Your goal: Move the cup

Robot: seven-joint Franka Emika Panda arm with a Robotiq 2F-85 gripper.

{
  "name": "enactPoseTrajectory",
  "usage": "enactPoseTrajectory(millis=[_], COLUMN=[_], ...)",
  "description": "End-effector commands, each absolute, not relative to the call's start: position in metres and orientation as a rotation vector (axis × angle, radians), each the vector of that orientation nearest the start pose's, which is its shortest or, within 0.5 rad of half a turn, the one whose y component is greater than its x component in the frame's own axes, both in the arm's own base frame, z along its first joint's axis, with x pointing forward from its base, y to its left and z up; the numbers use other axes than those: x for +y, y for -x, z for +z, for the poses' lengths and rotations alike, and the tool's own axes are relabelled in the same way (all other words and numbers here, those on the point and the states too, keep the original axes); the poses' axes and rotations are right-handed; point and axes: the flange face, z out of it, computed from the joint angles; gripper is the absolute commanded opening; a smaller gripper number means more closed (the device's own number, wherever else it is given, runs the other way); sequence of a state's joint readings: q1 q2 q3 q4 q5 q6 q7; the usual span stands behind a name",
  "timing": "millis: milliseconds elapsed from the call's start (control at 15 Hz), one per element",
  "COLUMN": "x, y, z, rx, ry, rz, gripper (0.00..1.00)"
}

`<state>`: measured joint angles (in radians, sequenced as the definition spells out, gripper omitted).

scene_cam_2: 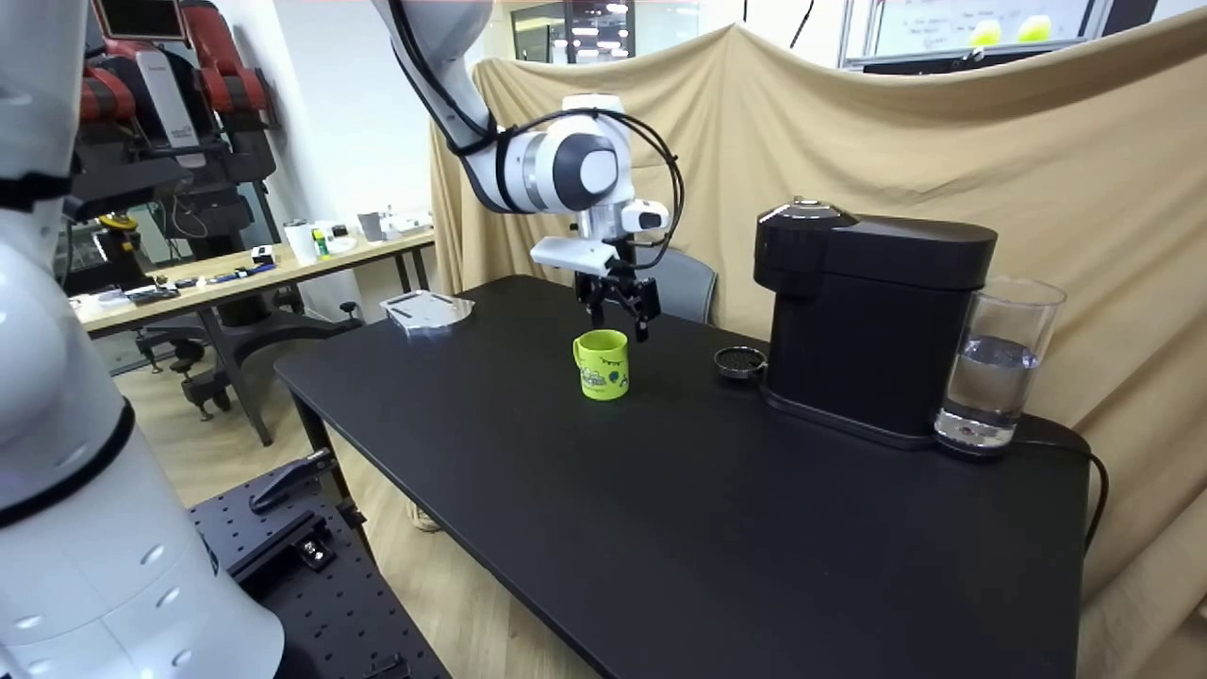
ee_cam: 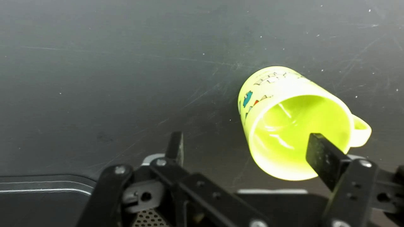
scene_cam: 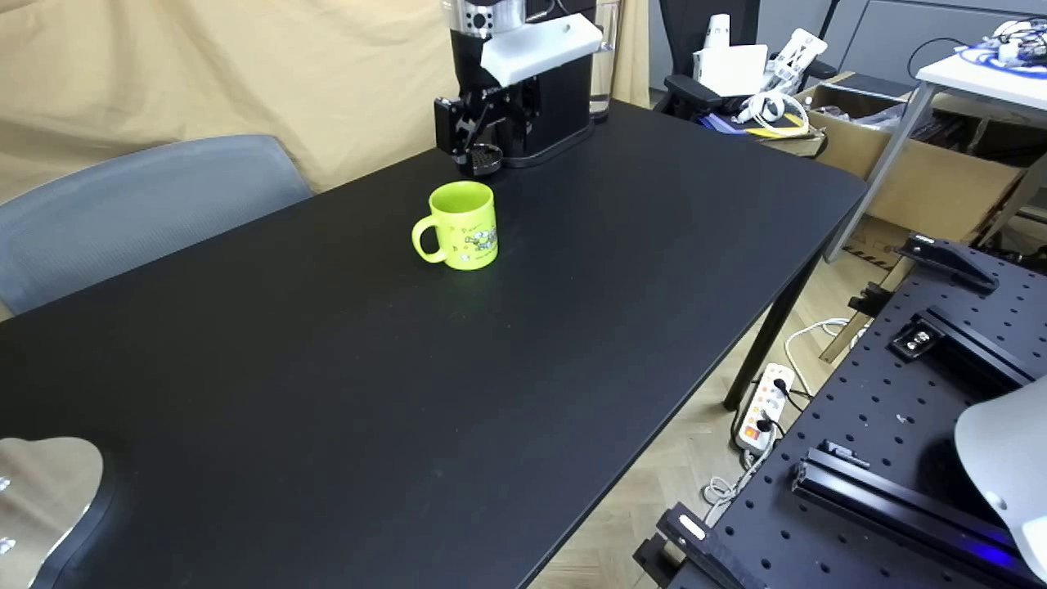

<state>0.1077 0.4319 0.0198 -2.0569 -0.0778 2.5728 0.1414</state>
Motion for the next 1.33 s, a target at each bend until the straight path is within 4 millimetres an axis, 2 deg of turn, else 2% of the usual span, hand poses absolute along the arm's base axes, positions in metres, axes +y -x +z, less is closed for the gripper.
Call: enactPoseTrajectory(millis=[0, 200, 267, 400, 1000, 1133, 1267], x=[0.087, 0.092, 0.093, 0.095, 0.094, 0.094, 0.094], y=[-0.611, -0.618, -0.621, -0.626, -0.635, -0.635, -0.635], z=[0.211, 0.196, 0.193, 0.189, 0.185, 0.186, 0.189], rx=[-0.069, -0.082, -0.085, -0.088, -0.084, -0.085, -0.095], ry=[3.188, 3.197, 3.197, 3.191, 3.154, 3.145, 3.140], rz=[-0.137, -0.114, -0.112, -0.121, -0.087, -0.069, -0.064], gripper=[1.00, 1.00, 0.75, 0.67, 0.05, 0.00, 0.02])
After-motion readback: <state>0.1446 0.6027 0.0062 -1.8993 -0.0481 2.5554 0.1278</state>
